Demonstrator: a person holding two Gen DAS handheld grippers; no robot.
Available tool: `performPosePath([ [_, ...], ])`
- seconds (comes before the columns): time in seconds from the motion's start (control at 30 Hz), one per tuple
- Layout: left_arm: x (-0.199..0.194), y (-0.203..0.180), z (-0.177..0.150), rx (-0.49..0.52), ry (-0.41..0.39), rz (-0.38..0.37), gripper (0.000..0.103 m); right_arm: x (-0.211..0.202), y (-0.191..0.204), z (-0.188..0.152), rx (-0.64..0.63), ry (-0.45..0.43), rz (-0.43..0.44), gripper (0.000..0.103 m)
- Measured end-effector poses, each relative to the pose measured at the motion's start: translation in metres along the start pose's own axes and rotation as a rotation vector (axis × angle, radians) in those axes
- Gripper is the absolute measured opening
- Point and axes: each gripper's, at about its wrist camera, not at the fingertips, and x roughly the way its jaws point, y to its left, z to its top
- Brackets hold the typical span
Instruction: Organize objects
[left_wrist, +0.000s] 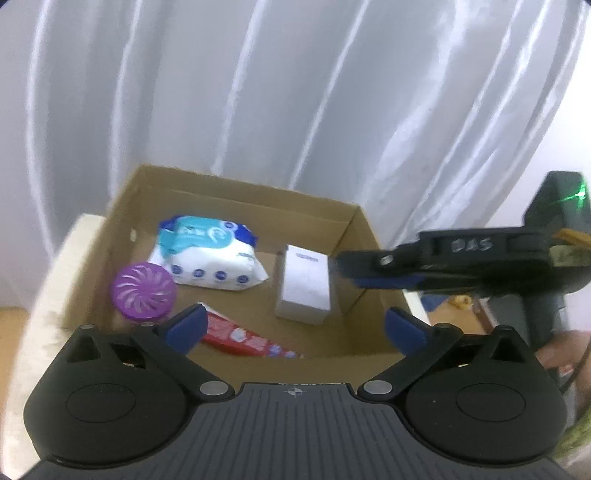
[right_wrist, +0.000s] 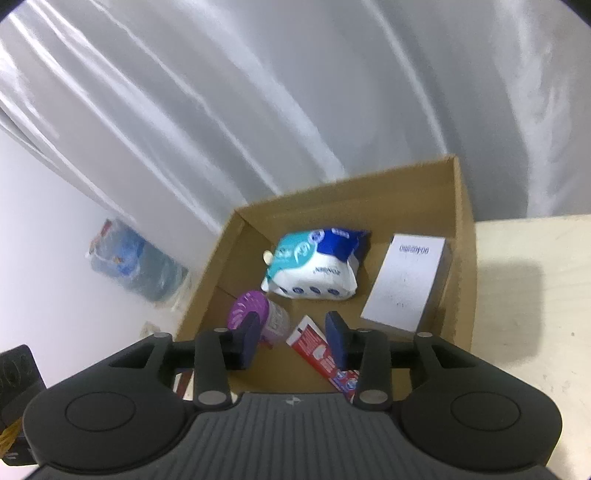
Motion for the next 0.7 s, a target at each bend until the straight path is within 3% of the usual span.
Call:
performPosePath([
  [0.1,-0.012,-0.002,-0.007,0.027,0.005,0.029,0.103,-0.021,0.009,-0.013,-0.005,-0.066,-0.005,0.06],
  [0.17,-0.023,-0.004,-0.015,0.047,-0.002,0.044,0.103,-0.034,0.013,-0.022,-0.01,-0.108,-0.011,0.061],
  [0.3,-0.044,-0.007,-0.029,0.079,-0.058,0.096,0.103,-0.051,0.026,-0.041,-0.044,-0.18,-0.049,0.074],
  [0.43,-0.06,-0.013,-0.033,0.103,-0.095,0.236,0.103,-0.061,0.041,-0.057,-0.097,-0.212,-0.093,0.086],
  [0.5,-0.068,-0.017,-0.034,0.126,-0.118,0.313,0.103,-0.066,0.051,-0.061,-0.139,-0.236,-0.114,0.099],
  [0.57,-0.074,-0.021,-0.034,0.136,-0.145,0.39,0.103,-0.073,0.061,-0.066,-0.189,-0.273,-0.132,0.102],
  [0.7,-0.08,-0.025,-0.037,0.152,-0.166,0.46,0.103,-0.085,0.08,-0.072,-0.264,-0.338,-0.165,0.103],
])
